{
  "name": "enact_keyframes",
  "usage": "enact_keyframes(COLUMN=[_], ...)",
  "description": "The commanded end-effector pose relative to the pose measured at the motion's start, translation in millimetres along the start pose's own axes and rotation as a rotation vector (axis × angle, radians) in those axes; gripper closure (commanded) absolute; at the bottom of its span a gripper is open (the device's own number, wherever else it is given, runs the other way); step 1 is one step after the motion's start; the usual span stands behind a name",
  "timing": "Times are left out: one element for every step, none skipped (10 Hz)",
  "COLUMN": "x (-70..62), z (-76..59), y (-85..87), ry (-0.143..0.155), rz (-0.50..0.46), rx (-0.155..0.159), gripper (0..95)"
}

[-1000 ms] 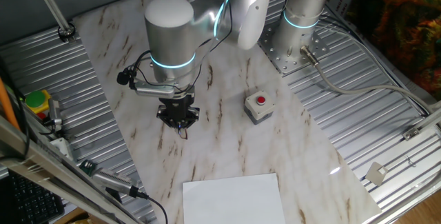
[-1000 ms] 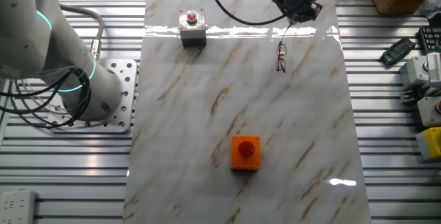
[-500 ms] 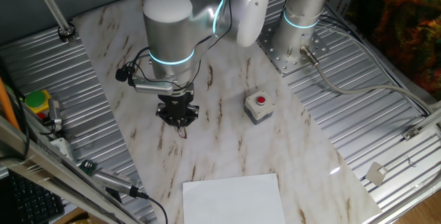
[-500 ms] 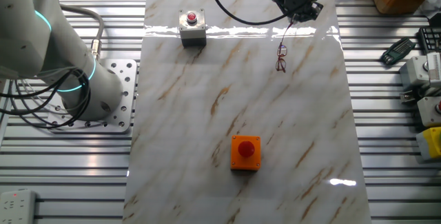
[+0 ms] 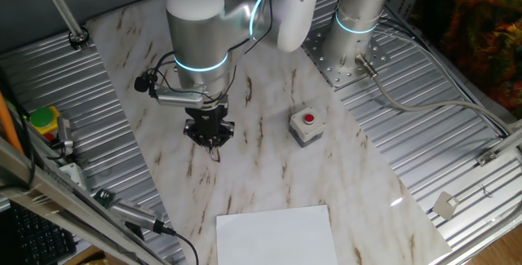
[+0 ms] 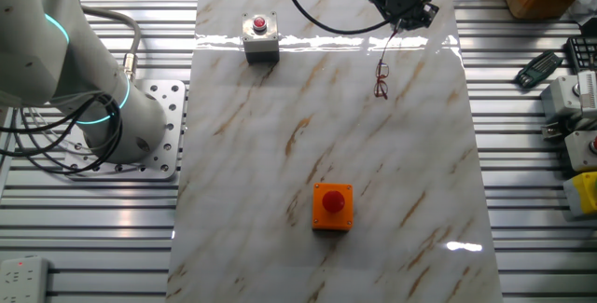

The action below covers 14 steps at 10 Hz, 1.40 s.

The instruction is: Unfold the leg of the glasses (with one hand)

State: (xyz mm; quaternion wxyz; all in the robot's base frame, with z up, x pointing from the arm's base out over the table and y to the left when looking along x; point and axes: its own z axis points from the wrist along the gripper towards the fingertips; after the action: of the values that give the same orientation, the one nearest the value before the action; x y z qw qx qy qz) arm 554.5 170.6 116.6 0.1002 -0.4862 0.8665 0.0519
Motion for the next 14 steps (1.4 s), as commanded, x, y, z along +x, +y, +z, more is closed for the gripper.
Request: enact_keyframes(x=[0.0,-0.6,-0.8,-0.9,-0.9,-0.6,-0.1,0.4,0.5,0.2,-0.5,-1.4,-2.6,-2.8], z=[-2.1,-2.9,-3.6,-5.5,-6.6,-7.9,-10.0,-11.5,-12.5,-13.3,-14.1,-14.8,-15.8,-16.0], y=[0.5,0.4,0.4,0.0,-0.3,-0.8,-1.2,-1.6,-2.0,-2.3,-2.4,-2.9,-3.5,-3.6], ry=[-0.003,-0.006,-0.007,-0.016,-0.019,-0.021,-0.029,-0.034,-0.040,-0.046,-0.052,-0.056,-0.065,-0.070], rz=[0.001,0.001,0.002,0.002,0.003,0.001,0.002,0.002,0.002,0.003,0.005,0.006,0.006,0.006], rx=[-0.004,-0.006,-0.005,-0.008,-0.010,-0.011,-0.013,-0.014,-0.015,-0.016,-0.015,-0.014,-0.014,-0.014], gripper=[95.0,95.0,95.0,95.0,95.0,95.0,95.0,95.0,95.0,95.0,95.0,95.0,95.0,95.0])
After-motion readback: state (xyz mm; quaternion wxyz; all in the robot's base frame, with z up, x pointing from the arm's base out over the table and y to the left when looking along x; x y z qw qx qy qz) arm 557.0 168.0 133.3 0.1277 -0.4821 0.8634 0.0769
